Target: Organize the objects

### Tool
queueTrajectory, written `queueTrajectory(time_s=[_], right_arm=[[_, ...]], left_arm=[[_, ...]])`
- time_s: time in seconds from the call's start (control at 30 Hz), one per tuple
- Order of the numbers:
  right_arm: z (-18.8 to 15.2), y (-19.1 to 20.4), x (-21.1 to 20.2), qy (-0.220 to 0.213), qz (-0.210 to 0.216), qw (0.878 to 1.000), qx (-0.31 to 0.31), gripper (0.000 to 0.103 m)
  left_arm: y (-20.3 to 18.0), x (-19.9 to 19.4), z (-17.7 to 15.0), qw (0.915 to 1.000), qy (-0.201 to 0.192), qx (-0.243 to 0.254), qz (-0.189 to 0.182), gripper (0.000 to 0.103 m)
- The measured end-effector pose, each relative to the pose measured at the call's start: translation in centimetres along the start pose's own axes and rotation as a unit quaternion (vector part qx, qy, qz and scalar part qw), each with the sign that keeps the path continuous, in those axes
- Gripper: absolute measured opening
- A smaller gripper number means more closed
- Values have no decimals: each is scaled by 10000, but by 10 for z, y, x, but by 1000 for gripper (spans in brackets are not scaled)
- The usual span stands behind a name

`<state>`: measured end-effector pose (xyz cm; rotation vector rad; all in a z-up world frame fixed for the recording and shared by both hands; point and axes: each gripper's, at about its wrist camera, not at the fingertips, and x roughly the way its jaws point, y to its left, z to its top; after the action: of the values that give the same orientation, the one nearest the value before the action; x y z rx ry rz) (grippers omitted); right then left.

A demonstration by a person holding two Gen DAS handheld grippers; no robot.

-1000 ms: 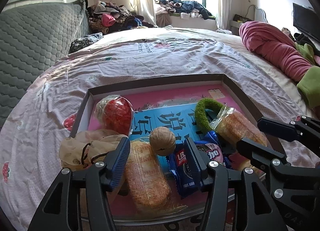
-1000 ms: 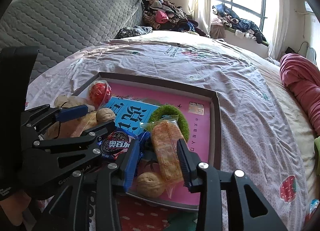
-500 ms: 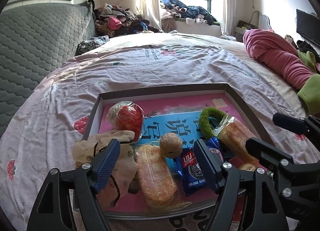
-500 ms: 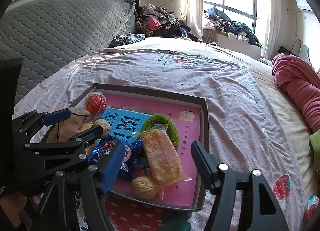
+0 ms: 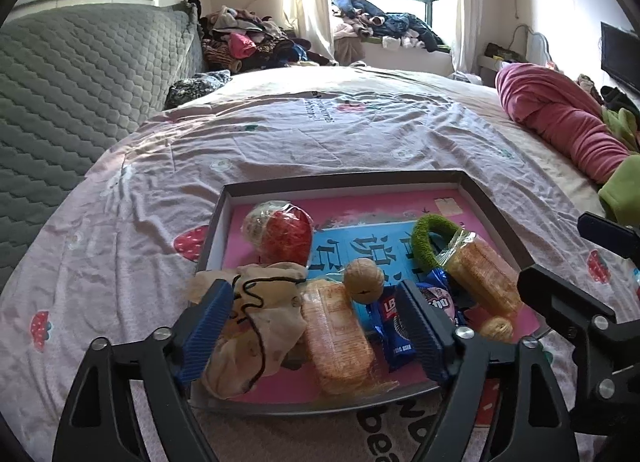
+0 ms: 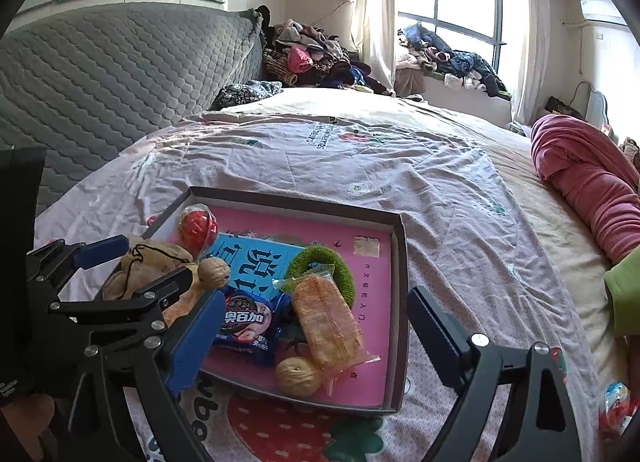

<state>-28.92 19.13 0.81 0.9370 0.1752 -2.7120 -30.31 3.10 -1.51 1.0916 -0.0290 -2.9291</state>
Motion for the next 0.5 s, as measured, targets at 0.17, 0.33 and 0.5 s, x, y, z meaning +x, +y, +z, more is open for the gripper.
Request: queueTrajectory(time_s=[0.17, 0.33, 0.5], right_arm=[[-1, -1, -4, 38, -58, 10000, 65, 97], [-2, -2, -11, 74, -130, 9999, 84, 100], [-2, 1, -21, 82, -136, 9999, 60, 101]], left_arm=[[2, -5, -2, 10000, -8, 24, 32, 86], [7, -11, -3, 10000, 61, -33, -23, 89], [9, -21, -1, 9999, 106, -32, -30, 89]])
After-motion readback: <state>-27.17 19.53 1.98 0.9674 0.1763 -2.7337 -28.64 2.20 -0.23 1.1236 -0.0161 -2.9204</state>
